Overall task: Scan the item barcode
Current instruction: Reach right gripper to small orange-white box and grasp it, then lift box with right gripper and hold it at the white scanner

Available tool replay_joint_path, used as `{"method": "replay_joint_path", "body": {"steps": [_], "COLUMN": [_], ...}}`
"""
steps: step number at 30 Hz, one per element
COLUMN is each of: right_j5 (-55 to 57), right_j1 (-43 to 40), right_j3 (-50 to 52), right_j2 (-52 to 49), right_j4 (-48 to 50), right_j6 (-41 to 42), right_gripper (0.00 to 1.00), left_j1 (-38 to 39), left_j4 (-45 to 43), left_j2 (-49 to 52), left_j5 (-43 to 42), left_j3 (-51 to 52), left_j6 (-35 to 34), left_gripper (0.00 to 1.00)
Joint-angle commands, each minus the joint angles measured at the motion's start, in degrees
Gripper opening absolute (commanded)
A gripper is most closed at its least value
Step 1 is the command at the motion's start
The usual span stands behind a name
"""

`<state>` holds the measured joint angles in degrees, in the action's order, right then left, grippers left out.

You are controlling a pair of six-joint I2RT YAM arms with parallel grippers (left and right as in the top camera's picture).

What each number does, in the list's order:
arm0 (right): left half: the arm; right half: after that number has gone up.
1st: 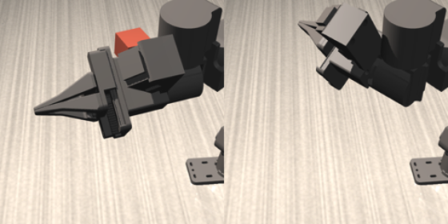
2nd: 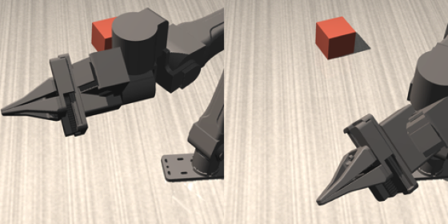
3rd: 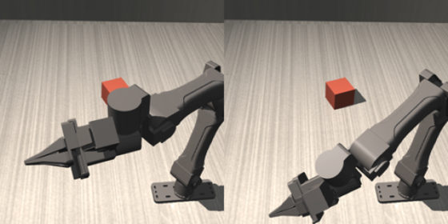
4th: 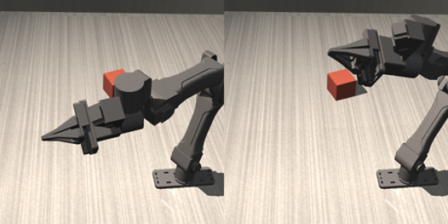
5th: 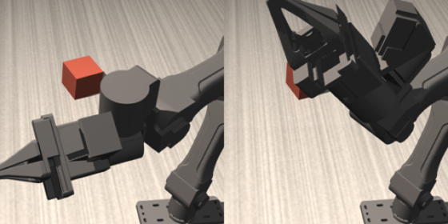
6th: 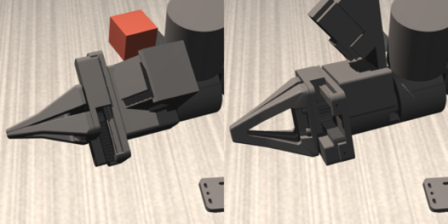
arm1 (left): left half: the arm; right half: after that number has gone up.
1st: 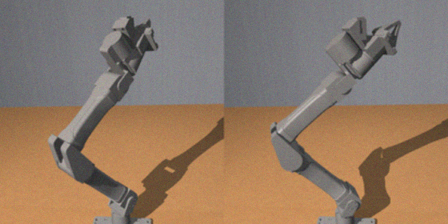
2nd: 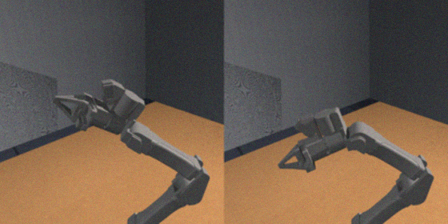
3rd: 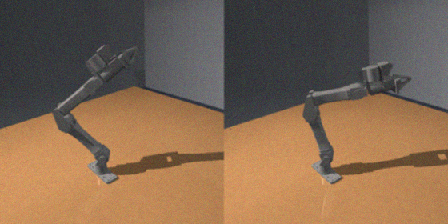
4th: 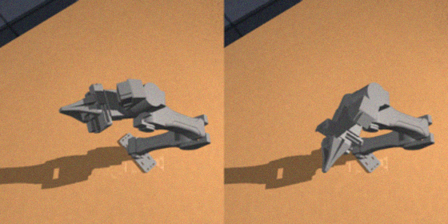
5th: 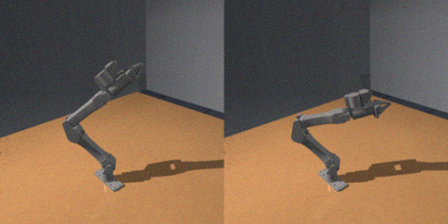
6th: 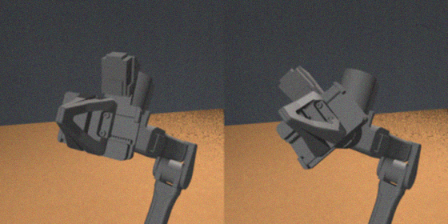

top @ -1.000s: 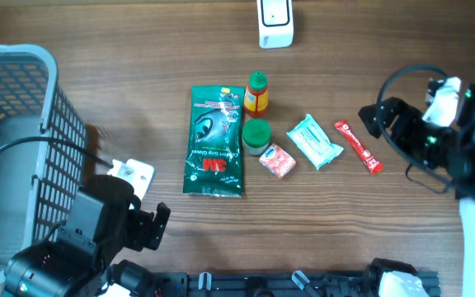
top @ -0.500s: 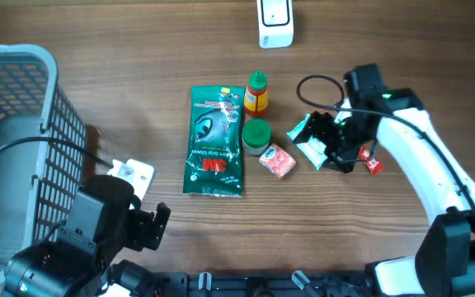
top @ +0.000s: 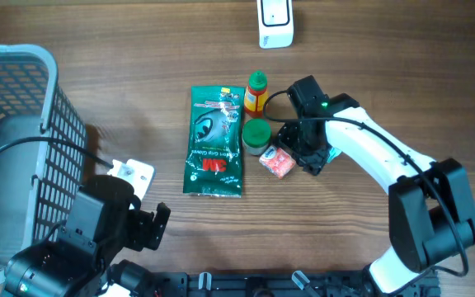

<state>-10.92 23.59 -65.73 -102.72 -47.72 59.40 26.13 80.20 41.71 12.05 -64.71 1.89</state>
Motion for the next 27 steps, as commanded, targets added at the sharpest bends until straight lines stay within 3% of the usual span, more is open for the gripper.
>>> {"method": "replay_joint_path", "body": {"steps": [1, 2, 7, 8, 11, 15, 18, 23, 27], "right_j5": [-2.7, -2.7, -2.6, -2.6, -1.8, -7.7, -10.0, -29.2, -44.4], "right_j1": [0.2, 0.2, 0.2, 0.2, 0.2, -2.4, -6.2, -10.2, -10.5], "right_j3": [3.5, 4.1, 4.3, 4.3, 4.3, 2.9, -0.4, -0.7, -0.7], "right_j2": [-2.1, -2.1, -2.1, -2.1, -2.1, 0.3, 7.9, 19.6, 22.1], "right_j4": [3.5, 4.7, 6.6, 7.1, 8.5, 5.5, -5.5, -15.9, -23.9], "right_j6": [1.2, 1.2, 1.2, 1.2, -2.4, -10.9, -15.1, -19.6, -19.6], "right_gripper": [0.79, 0.68, 0.49, 0.41, 0.04, 0.04, 0.04, 0.04, 0.04], "left_j1": [-0.3, -0.3, -0.3, -0.3, -0.3, -0.3, -0.3, -0.3, -0.3], "left_j4": [0.0, 0.0, 0.0, 0.0, 0.0, 0.0, 0.0, 0.0, 0.0], "left_j2": [-0.1, -0.1, -0.1, -0.1, -0.1, -0.1, -0.1, -0.1, -0.1], "left_j5": [-0.7, -0.7, -0.7, -0.7, -0.7, -0.7, -0.7, -0.7, -0.7], "left_j3": [0.1, 0.1, 0.1, 0.1, 0.1, 0.1, 0.1, 0.1, 0.1], "left_j6": [0.5, 0.5, 0.5, 0.5, 0.5, 0.5, 0.5, 0.5, 0.5], "left_gripper": [1.00, 1.00, 1.00, 1.00, 1.00, 1.00, 1.00, 1.00, 1.00]}}
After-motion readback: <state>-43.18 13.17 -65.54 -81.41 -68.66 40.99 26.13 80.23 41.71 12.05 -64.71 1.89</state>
